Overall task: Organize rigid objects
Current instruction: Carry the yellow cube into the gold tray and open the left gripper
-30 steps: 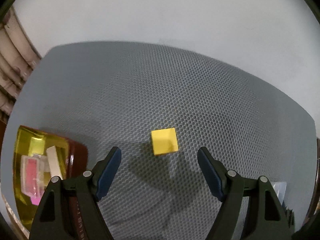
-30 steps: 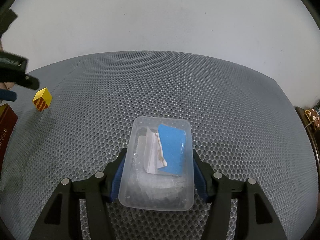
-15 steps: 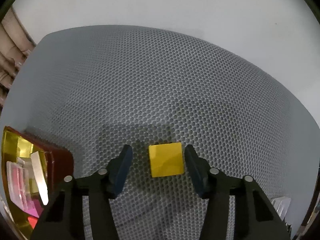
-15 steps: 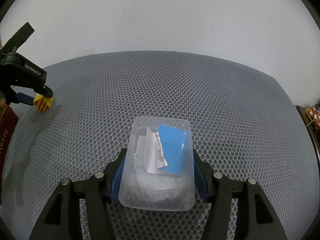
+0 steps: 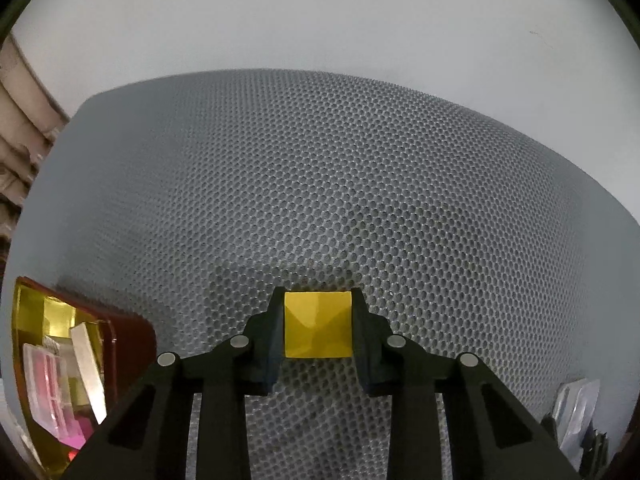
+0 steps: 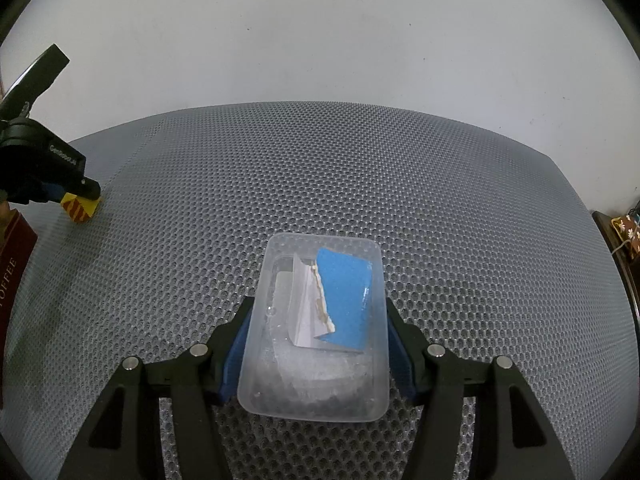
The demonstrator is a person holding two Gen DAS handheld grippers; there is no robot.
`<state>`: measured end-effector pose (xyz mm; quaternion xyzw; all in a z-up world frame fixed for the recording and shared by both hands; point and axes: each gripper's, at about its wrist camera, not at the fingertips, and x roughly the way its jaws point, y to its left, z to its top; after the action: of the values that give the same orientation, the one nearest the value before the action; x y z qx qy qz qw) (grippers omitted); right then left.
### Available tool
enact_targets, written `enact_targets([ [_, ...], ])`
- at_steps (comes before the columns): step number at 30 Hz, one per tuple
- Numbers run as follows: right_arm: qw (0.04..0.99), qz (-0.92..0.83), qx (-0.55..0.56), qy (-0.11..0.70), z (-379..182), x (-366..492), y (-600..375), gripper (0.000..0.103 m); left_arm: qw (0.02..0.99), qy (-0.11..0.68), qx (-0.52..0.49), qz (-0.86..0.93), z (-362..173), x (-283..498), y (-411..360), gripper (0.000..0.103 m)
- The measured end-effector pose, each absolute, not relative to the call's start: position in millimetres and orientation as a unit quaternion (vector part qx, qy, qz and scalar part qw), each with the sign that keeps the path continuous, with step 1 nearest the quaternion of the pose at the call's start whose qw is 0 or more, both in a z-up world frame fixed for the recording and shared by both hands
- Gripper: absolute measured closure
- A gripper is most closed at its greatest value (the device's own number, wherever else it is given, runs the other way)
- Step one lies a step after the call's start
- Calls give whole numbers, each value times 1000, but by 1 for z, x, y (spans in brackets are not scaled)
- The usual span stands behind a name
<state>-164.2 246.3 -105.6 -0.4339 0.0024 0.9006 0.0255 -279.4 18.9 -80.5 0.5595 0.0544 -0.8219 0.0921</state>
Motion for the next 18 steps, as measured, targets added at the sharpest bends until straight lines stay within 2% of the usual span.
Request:
enact_targets([
  [18,28,901,-433,1,-107,-159,242,43,78,23,545,-835,-43,-238,38,77],
])
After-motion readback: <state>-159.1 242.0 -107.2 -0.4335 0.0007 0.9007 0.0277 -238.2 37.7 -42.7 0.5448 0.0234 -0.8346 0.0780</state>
